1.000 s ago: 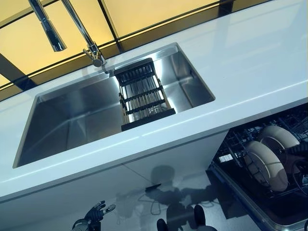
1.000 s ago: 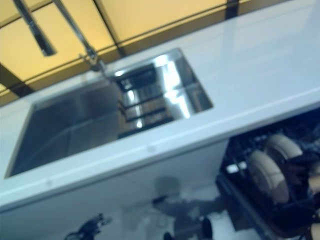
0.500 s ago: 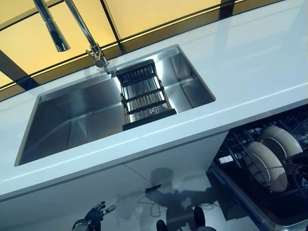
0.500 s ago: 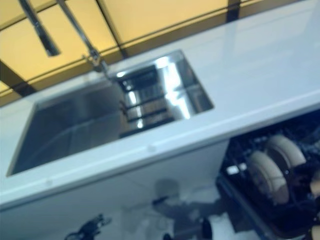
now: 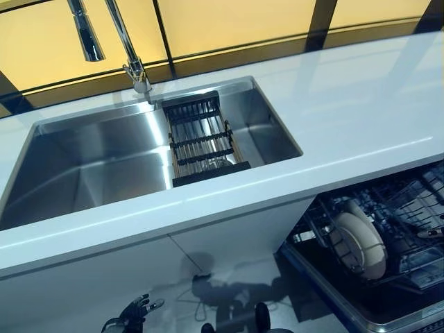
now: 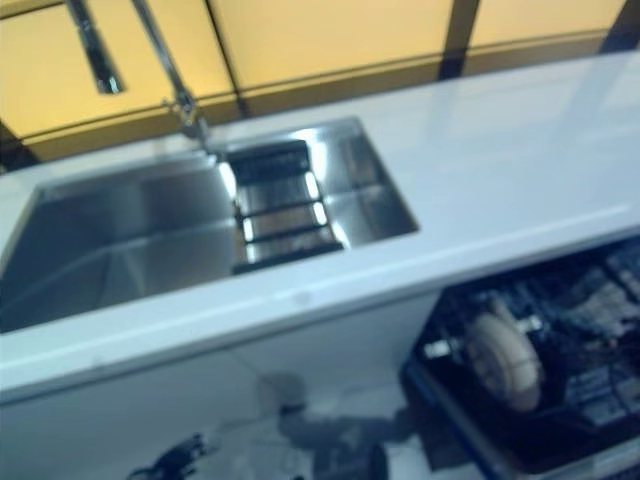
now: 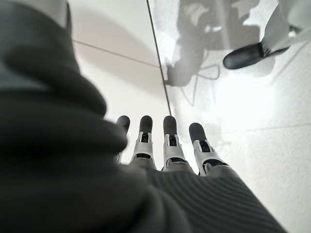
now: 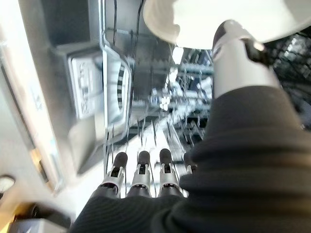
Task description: Take plates into dishwasher
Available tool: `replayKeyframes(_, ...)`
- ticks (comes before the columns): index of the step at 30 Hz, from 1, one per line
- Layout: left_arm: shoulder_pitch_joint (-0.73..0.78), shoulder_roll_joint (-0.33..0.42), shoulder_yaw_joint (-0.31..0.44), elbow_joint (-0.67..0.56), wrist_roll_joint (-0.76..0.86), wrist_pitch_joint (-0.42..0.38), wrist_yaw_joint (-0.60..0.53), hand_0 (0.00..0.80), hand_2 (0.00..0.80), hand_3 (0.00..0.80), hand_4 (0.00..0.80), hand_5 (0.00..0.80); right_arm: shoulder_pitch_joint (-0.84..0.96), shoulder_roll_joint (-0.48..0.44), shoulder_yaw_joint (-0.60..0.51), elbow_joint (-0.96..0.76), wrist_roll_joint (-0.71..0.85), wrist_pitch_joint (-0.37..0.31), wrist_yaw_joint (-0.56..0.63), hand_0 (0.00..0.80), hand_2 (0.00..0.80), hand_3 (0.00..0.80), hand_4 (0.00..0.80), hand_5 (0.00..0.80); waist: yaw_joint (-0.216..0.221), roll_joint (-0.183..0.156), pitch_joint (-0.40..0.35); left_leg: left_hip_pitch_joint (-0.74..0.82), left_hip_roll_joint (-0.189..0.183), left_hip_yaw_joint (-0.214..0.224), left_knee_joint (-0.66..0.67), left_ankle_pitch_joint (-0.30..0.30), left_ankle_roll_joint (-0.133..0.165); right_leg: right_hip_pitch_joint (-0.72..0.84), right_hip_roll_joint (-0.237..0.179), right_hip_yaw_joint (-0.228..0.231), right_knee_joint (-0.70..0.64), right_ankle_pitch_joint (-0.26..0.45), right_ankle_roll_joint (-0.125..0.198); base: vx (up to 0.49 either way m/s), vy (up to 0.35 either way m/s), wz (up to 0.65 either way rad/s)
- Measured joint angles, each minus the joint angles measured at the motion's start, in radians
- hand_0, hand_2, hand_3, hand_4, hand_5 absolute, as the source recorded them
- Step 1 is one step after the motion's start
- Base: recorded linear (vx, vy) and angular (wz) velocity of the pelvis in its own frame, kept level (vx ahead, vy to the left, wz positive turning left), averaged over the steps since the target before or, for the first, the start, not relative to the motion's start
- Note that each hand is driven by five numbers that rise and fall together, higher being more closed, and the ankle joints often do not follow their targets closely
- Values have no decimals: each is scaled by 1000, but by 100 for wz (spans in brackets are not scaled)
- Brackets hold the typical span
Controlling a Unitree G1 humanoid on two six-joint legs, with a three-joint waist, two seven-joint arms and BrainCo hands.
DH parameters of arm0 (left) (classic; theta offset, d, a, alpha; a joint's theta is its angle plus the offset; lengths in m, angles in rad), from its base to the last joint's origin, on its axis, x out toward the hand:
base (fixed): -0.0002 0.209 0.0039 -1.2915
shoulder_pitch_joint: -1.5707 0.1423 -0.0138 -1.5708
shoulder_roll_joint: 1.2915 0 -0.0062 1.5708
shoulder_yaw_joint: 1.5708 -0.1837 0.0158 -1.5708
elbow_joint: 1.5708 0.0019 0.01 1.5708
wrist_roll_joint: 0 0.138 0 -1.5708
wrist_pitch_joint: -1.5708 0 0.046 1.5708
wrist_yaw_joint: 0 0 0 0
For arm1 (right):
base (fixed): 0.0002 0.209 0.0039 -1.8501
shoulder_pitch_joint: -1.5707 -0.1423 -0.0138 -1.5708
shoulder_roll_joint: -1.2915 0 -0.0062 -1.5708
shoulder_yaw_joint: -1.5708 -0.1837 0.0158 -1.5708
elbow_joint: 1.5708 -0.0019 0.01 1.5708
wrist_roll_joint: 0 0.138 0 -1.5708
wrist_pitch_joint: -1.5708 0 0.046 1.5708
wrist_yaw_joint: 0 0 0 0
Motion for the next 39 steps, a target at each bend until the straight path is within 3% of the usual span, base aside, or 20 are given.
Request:
replayKeyframes(4, -3, 16, 0, 36, 2, 17, 3, 0, 0, 0, 0, 0, 0, -32, -1, -10, 0, 6, 43, 0, 0, 0, 0, 0, -3, -36, -39, 7, -2, 2, 0, -4, 4, 7, -1, 4, 0, 0, 1, 0, 114, -1)
replayKeyframes(8, -7, 18, 0, 71, 38, 19, 16, 0, 0, 0, 0, 0, 0, -63, 0, -10, 0, 13, 78, 0, 0, 0, 0, 0, -3, -48, -79, 12, -6, 1, -4, -7, 9, 11, -5, 5, 4, 2, 3, -35, 165, 0)
replayKeyframes(13, -22, 27, 0, 99, 61, 18, 23, 0, 0, 0, 0, 0, 1, -84, 0, -5, 1, 43, 86, 0, 0, 0, 0, 0, -2, -61, -86, 33, -15, 6, 1, -11, 16, 29, -10, 14, 7, 8, 12, -103, 201, -4)
replayKeyframes(17, -48, 43, -2, 99, 125, 19, 23, 0, 0, 0, 0, 0, 55, -85, -45, -4, 1, 56, 86, 0, 0, 0, 0, 0, 0, -97, -82, 43, -24, 24, 9, -12, 19, 32, -11, 25, 13, 18, 18, -153, 148, -16)
replayKeyframes(18, -59, 59, -2, 94, 151, 28, 23, 0, 0, 0, 0, 0, 90, -82, -76, -1, 2, 55, 86, 0, 0, 0, 0, 0, 4, -108, -76, 41, -24, 37, 13, -15, 22, 17, -3, 33, 14, 53, 60, -212, 143, -64)
replayKeyframes(20, -61, 79, -2, 85, 155, 50, 33, 0, 0, 0, 0, 0, 92, -60, -110, 0, 2, 50, 85, 0, 0, 0, 0, 0, 10, -96, -66, 27, -2, 61, 9, -11, 40, -28, 30, 31, 3, 157, 179, -228, 100, -104)
replayKeyframes(21, -64, 85, -1, 85, 154, 56, 40, 0, 0, 0, 0, 0, 95, -54, -114, 1, 3, 47, 86, 0, 0, 0, 0, 0, 6, -91, -58, 20, 17, 77, 7, -12, 47, -42, 31, 22, 11, 170, 201, -231, 4, -75)
replayKeyframes(22, -74, 97, 0, 85, 151, 65, 60, 0, 0, 0, 0, 0, 130, -51, -123, 29, 3, 48, 85, 0, 0, 0, 0, 0, -19, -73, -45, 0, 44, 90, 1, 4, 65, -84, 31, -60, 148, 108, 161, -194, -37, -46)
replayKeyframes(23, -73, 106, 0, 88, 141, 66, 67, 0, 0, 0, 0, 0, 158, -49, -131, 53, 4, 48, 85, 0, 0, 0, 0, 0, -25, -64, -46, -13, 62, 119, -4, 13, 65, -116, 22, -104, 290, 32, 107, -221, -84, -52)
replayKeyframes(25, -76, 134, 2, 92, 119, 69, 75, 0, 0, 0, 0, 0, 200, -46, -152, 63, 16, 43, 84, 0, 0, 0, 0, 0, -21, -68, -54, -43, 75, 142, -1, 13, 65, -124, -14, -131, 419, -60, 85, -169, -134, -73)
replayKeyframes(27, -75, 161, 9, 135, 112, 66, 73, 0, 0, 0, 0, 0, 207, -16, -180, 118, 20, 15, 71, 0, 0, 0, 0, 0, -11, -83, -77, -87, 80, 163, 14, 17, 69, -91, -67, -143, 498, -132, 91, -239, -203, -68)
replayKeyframes(29, -86, 186, 12, 167, 110, 62, 69, 0, 0, 0, 0, 0, 210, 19, -178, 192, 20, -13, 68, 0, 0, 0, 0, 0, 12, -107, -90, -116, 74, 152, 45, 32, 54, 5, -117, -151, 409, -150, 118, -350, -284, -60)
replayKeyframes(30, -86, 192, 16, 172, 110, 61, 66, 0, 0, 0, 0, 0, 209, 29, -178, 215, 20, -21, 65, 0, 0, 0, 0, 0, 24, -120, -99, -129, 70, 126, 60, 26, 44, 42, -120, -148, 337, -119, 123, -432, -413, -54)
replayKeyframes(31, -91, 203, 22, 174, 109, 58, 65, 0, 0, 0, 0, 0, 206, 55, -165, 255, 21, -32, 51, 0, 0, 0, 0, 0, 39, -141, -110, -168, 67, 90, 104, 23, 34, 114, -118, -164, 167, -102, 133, -422, -443, -35)
replayKeyframes(33, -106, 204, 26, 174, 106, 58, 66, 0, 0, 0, 0, 0, 185, 97, -136, 273, 35, -38, 24, 0, 0, 0, 0, 0, 46, -138, -106, -211, 81, 79, 163, 20, 30, 146, -101, -227, 85, -99, 133, -435, -448, -14)
replayKeyframes(34, -121, 203, 28, 164, 95, 59, 71, 0, 0, 0, 0, 0, 188, 126, -136, 276, 63, -36, 19, 0, 0, 0, 0, 0, 59, -134, -105, -220, 98, 78, 189, 20, 30, 150, -84, -231, 73, -99, 132, -383, -345, -9)
replayKeyframes(37, -169, 200, 28, 147, 72, 58, 91, 0, 0, 0, 0, 0, 206, 175, -146, 275, 179, 2, -22, 0, 0, 0, 0, 0, 58, -132, -92, -255, 125, 41, 211, 21, 13, 145, -49, -245, 69, -157, 87, -354, -249, 11)
replayKeyframes(39, -195, 182, 28, 135, 67, 53, 96, 0, 0, 0, 0, 0, 217, 214, -183, 274, 280, 35, -60, 0, 0, 0, 0, 0, 58, -142, -74, -285, 125, 24, 209, 57, -46, 127, -44, -246, 69, -214, 47, -316, -196, 16)
